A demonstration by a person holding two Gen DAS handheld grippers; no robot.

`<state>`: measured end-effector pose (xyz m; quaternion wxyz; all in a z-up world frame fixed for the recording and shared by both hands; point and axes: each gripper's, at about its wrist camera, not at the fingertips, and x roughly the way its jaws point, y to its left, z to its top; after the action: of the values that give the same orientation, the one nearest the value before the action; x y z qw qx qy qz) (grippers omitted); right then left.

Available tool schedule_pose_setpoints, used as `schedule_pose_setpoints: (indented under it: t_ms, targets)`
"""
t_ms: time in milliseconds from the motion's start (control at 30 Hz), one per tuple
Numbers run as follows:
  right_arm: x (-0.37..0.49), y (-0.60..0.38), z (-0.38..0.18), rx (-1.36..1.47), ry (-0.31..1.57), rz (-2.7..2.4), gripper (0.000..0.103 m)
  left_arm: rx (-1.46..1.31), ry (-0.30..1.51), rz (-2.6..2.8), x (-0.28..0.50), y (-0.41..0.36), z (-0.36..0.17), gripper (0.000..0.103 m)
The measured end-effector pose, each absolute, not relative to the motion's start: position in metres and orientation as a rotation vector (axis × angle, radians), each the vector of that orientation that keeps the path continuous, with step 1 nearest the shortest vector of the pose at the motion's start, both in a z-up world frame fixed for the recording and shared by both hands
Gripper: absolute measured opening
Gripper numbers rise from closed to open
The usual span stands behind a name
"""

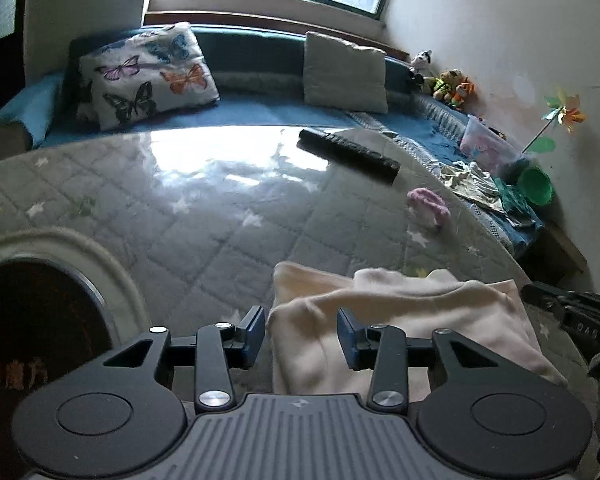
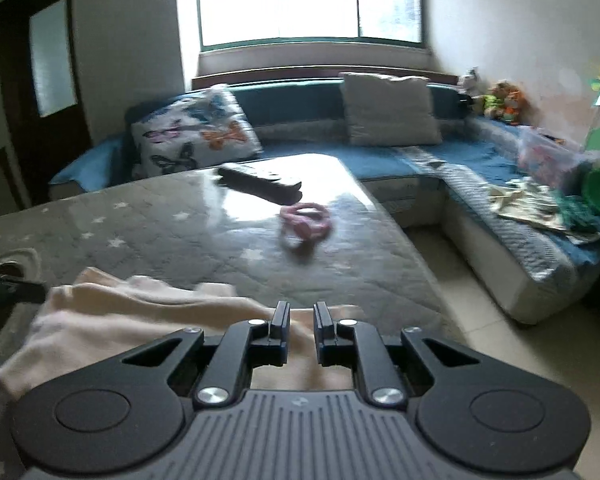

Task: Fold clothes

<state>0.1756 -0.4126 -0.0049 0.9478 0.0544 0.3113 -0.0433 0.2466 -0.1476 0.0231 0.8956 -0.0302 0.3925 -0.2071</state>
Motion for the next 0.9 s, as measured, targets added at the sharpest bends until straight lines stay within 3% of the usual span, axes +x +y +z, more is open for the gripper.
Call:
schedule_pose_setpoints:
  t_ms: [567,700,900]
  targets:
    - [0.22,-0.383,-0.033,0.13,0.691,-0.016,0.016,0.044,0.832,-0.474,0.276,-0.189,-0.007,0.041]
    - [0.216,-0.38,-0.03,0.117,0.68,-0.015,0.035,0.065,0.824,-0.47,0.273,-0.191,-0.006,0.043]
    - [0.2,-0.377,-0.02,0.117,0.663,-0.016,0.044,0.084,0.798,-0.464,0.258,-0.189,0.005,0.055]
